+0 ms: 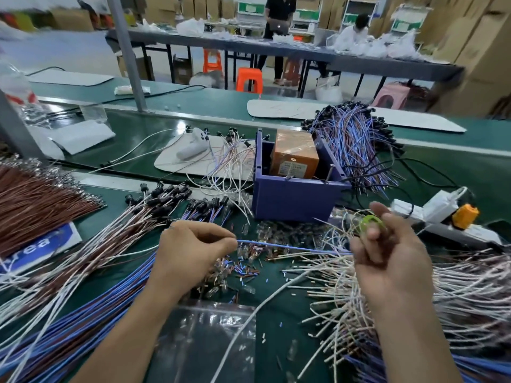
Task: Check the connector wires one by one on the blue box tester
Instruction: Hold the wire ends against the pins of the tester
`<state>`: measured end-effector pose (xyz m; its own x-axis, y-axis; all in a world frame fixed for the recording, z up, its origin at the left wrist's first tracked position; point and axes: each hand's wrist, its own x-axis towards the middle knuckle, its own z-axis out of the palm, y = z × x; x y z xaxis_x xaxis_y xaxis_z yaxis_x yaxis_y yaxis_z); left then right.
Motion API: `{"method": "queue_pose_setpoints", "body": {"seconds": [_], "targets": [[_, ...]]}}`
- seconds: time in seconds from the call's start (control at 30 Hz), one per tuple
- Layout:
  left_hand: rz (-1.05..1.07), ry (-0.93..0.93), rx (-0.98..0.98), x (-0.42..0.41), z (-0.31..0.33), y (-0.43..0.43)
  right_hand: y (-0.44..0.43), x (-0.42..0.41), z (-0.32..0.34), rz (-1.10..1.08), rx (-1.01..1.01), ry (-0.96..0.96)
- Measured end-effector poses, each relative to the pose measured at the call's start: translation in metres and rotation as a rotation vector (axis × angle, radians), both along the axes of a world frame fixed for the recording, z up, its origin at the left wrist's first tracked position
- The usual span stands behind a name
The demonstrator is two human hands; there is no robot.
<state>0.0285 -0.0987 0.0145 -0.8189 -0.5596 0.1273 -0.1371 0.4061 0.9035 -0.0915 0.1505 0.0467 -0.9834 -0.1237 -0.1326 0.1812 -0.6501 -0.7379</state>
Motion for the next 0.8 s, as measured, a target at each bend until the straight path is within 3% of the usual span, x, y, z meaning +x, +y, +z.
{"method": "queue_pose_setpoints", "body": {"seconds": [0.1,0.2,0.27,0.37,0.53,0.8], "targets": [[0.042,-0.014,0.088,-0.001,0.0,0.001,-0.001,0.006,0.004,0.323,0.271,0.118],[-0.186,0.016,0.199,0.002,0.008,0.008,-0.007,0.02,0.007,0.732,0.465,0.233],[-0.301,0.025,0.197,0.003,0.012,0.016,-0.018,0.032,0.006,0.845,0.559,0.292],[-0.354,0.064,0.205,0.002,0.014,0.024,-0.041,0.046,0.0,0.801,0.73,0.341],[-0.27,0.103,0.236,0.002,0.013,0.018,-0.048,0.045,-0.005,0.676,0.927,0.429],[-0.149,0.206,0.485,0.002,0.011,-0.005,-0.042,0.035,-0.006,0.66,0.699,0.223]]}}
